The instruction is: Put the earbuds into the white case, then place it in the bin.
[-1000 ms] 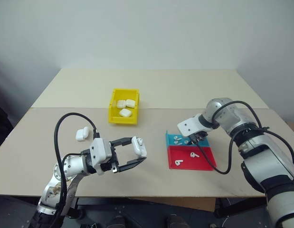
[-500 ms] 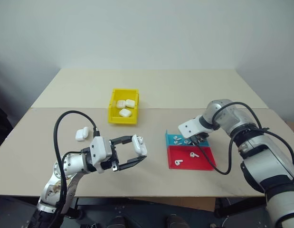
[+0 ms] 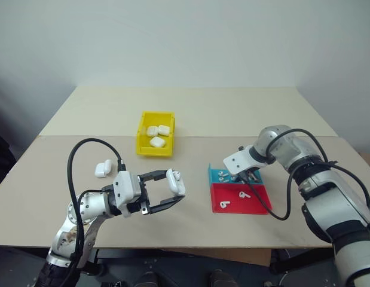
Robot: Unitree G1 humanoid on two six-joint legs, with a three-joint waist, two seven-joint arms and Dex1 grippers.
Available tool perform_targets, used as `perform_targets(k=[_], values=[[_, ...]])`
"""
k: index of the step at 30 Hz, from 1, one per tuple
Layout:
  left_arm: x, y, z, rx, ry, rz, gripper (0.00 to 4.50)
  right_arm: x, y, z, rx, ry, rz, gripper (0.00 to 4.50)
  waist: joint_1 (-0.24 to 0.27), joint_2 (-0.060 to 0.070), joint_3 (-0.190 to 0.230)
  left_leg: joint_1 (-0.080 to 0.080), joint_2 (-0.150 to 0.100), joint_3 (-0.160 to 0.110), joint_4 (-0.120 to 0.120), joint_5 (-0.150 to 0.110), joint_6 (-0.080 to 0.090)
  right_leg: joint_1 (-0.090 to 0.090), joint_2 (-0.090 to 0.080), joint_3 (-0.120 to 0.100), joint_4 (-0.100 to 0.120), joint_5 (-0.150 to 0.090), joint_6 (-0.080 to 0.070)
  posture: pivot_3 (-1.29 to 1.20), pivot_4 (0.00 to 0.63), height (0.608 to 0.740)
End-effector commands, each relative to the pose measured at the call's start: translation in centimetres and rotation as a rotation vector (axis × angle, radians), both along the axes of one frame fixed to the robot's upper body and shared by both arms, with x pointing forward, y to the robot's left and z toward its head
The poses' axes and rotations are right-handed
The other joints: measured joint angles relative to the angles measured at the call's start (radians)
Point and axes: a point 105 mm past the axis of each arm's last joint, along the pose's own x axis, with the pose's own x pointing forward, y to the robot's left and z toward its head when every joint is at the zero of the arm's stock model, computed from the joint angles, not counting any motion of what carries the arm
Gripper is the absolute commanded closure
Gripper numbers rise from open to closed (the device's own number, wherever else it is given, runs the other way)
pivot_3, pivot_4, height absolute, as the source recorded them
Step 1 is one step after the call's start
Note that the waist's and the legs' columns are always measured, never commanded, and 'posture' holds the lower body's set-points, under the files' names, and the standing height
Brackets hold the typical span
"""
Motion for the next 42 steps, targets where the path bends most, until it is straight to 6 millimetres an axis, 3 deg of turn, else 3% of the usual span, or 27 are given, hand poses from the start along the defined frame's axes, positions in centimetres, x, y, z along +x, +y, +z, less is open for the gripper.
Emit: perform_targets(k=[1, 7, 12, 20, 25, 28, 31, 37, 42], values=[[-0.1, 0.0, 0.9, -0.005, -0.044, -0.007, 1.72, 0.2, 0.0, 0.7, 0.011, -0.032, 0.010, 3.66, 0.000, 0.000, 0.000, 0.000, 0.000, 0.000, 0.000, 0.000, 0.000, 0.000, 0.000, 0.000, 0.000, 0.000, 0.000, 0.00, 0.150, 0.740], [-0.1, 0.1, 1.0, -0.005, -0.045, -0.007, 1.72, 0.3, -0.1, 0.6, 0.003, -0.042, 0.005, 3.66, 0.000, 0.000, 0.000, 0.000, 0.000, 0.000, 0.000, 0.000, 0.000, 0.000, 0.000, 0.000, 0.000, 0.000, 0.000, 0.00, 0.150, 0.740], [0.0, 0.0, 1.2, -0.010, -0.048, -0.012, 1.72, 0.6, 0.0, 1.9, 0.051, -0.065, -0.023, 3.66, 0.000, 0.000, 0.000, 0.000, 0.000, 0.000, 0.000, 0.000, 0.000, 0.000, 0.000, 0.000, 0.000, 0.000, 0.000, 0.00, 0.150, 0.740], [0.3, -0.2, 2.9, -0.070, -0.065, -0.031, 1.72, 0.2, 0.0, 8.7, 0.480, -0.112, -0.192, 3.66, 0.006, 0.000, 0.000, 0.000, 0.000, 0.000, 0.000, 0.000, 0.000, 0.000, 0.000, 0.000, 0.000, 0.000, 0.000, 0.00, 0.150, 0.740], [0.7, -0.8, 4.7, -0.112, -0.093, -0.071, 1.72, -3.0, -1.0, 14.4, 0.865, -0.111, -0.306, 3.66, 0.017, 0.000, 0.000, -0.001, 0.000, 0.000, 0.000, 0.000, 0.000, 0.001, 0.000, -0.001, 0.000, 0.000, 0.000, 0.00, 0.150, 0.740], [1.4, -1.6, 6.4, -0.147, -0.109, -0.113, 1.72, -6.8, -1.2, 18.0, 1.148, -0.072, -0.329, 3.66, 0.020, 0.000, 0.000, -0.001, 0.000, -0.002, 0.001, 0.000, 0.000, 0.001, 0.000, -0.002, 0.000, 0.000, 0.000, 0.00, 0.150, 0.740], [2.2, -2.7, 7.4, -0.158, -0.120, -0.155, 1.72, -10.3, -0.8, 20.3, 1.395, -0.003, -0.283, 3.66, 0.018, 0.000, 0.000, -0.001, 0.000, -0.002, 0.001, 0.000, 0.000, 0.001, 0.000, -0.002, 0.000, 0.000, 0.000, 0.00, 0.150, 0.740], [2.9, -4.9, 9.3, -0.190, -0.105, -0.237, 1.72, -15.7, 1.6, 21.4, 1.785, 0.206, -0.067, 3.66, 0.006, 0.000, 0.000, 0.000, 0.000, -0.004, 0.002, 0.000, 0.000, 0.003, 0.002, -0.001, 0.001, -0.001, 0.003, 0.00, 0.150, 0.740], [3.1, -5.9, 10.3, -0.204, -0.104, -0.270, 1.72, -17.4, 4.2, 20.2, 1.855, 0.320, -0.034, 3.66, 0.006, 0.000, 0.000, -0.001, 0.000, -0.005, 0.001, 0.000, 0.000, 0.002, 0.002, -0.001, 0.000, -0.001, 0.003, 0.00, 0.150, 0.740]])
